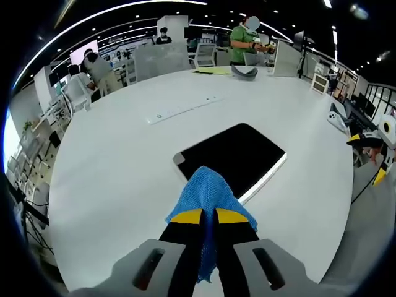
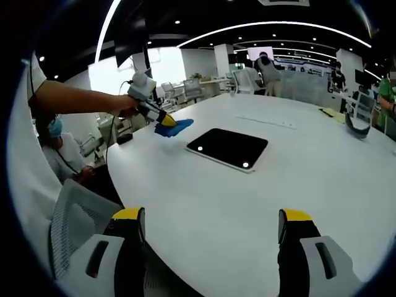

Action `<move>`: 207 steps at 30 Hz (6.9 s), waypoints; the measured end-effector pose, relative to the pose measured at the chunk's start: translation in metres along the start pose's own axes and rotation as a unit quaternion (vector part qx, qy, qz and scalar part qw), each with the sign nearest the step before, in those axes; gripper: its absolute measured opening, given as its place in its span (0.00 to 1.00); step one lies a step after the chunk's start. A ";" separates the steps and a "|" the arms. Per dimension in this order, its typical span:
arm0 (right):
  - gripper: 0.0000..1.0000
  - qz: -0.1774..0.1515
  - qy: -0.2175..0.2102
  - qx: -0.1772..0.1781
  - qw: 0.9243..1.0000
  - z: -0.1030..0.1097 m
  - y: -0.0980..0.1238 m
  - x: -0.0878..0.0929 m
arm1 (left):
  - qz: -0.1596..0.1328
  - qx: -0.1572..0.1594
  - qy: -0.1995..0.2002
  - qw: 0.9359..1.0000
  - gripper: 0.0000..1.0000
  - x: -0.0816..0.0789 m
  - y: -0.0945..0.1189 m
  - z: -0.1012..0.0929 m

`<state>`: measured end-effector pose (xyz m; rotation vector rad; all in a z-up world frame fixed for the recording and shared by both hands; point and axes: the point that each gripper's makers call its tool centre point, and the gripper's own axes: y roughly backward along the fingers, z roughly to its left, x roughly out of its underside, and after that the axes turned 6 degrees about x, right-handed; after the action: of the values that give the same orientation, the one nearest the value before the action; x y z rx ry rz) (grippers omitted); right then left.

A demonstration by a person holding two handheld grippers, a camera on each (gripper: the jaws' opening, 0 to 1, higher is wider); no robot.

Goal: Wipe the mirror surface with the cleaning cloth until all visible marks leave the cleaned area.

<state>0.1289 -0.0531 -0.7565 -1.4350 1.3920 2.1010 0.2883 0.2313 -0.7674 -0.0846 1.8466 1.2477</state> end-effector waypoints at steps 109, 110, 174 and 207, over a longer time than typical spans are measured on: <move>0.90 0.015 -0.006 0.017 1.000 -0.025 -0.022 0.000 | 0.095 0.024 -0.078 0.992 0.05 -0.043 -0.128 0.052; 0.90 0.014 -0.005 0.017 1.000 -0.025 -0.022 0.000 | 0.095 0.025 -0.077 0.992 0.05 -0.043 -0.128 0.052; 0.89 0.011 -0.032 0.014 0.999 -0.025 -0.016 0.016 | 0.106 0.042 -0.070 0.991 0.05 -0.066 -0.156 0.018; 0.89 0.013 -0.037 0.016 0.999 -0.026 -0.013 0.020 | 0.108 0.056 -0.081 0.989 0.05 -0.074 -0.168 -0.001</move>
<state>0.1428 -0.0730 -0.7822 -1.3212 1.4176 2.1145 0.4159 0.1190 -0.8368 0.2778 1.8142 1.2524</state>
